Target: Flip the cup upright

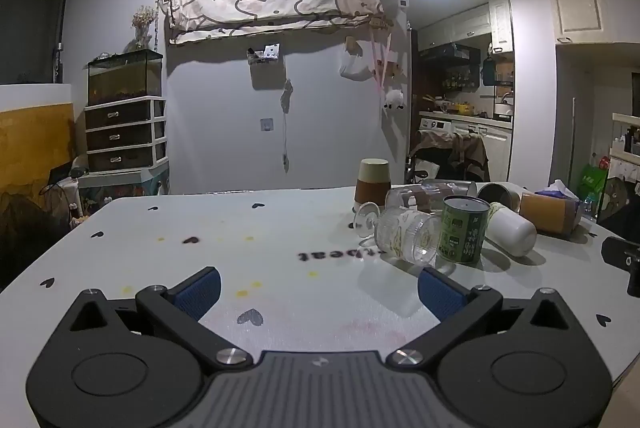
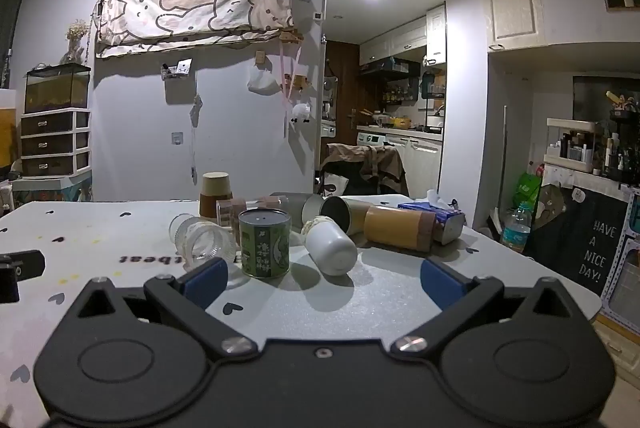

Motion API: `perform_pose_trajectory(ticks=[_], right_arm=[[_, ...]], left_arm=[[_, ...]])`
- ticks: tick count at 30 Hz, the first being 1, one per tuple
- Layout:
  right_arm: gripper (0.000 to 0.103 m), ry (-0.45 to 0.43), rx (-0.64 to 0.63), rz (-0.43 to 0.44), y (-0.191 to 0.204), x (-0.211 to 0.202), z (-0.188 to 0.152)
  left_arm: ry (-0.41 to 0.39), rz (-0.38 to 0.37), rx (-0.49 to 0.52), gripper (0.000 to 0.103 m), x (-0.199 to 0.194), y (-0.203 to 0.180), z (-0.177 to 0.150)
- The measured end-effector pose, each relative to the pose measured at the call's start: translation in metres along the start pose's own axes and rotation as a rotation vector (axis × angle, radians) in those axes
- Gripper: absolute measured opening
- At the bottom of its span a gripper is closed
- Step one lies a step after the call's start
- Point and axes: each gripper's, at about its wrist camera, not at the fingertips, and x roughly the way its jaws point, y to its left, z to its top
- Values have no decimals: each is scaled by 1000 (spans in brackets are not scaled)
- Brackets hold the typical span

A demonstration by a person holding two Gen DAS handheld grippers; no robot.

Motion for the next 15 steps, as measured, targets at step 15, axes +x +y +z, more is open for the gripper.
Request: perform_pose_trajectory(ticks=[15], right_arm=[[103, 21, 2, -1, -1, 1, -3]], left_arm=[[12, 2, 9, 103, 5, 1, -6]])
